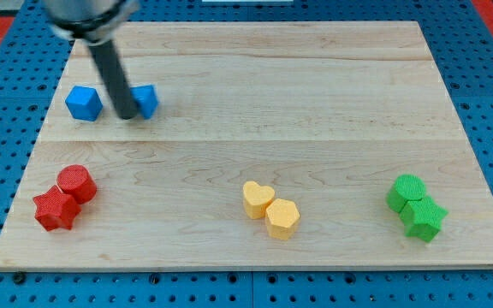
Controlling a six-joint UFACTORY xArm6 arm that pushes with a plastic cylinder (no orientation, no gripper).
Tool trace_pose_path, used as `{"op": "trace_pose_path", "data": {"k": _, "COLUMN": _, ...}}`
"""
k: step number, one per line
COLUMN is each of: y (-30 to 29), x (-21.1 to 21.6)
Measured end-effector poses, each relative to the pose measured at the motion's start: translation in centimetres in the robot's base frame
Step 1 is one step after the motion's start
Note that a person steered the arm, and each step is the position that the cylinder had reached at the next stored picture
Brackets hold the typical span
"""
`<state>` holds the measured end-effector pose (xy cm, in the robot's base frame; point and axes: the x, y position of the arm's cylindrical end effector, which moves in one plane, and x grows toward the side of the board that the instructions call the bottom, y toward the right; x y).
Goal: Move the blue triangle towards right
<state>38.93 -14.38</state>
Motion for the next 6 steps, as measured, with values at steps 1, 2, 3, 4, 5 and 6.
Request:
{"op": "trace_pose_path", "data": {"k": 1, "y": 1.5, "x": -2.8}}
{"op": "trace_pose_path", "data": {"k": 2, "y": -4.5, "x": -1.9}}
{"op": "trace_pose_path", "data": {"k": 3, "y": -2.7, "x": -5.0}}
{"op": "trace_pose_path", "data": {"k": 4, "y": 3.8, "x": -3.4}}
{"op": "trace_pose_path", "data": {"k": 5, "y": 7.3, "x": -1.2}}
{"op": "trace_pose_path", "data": {"k": 6, "y": 6.8, "x": -1.2}}
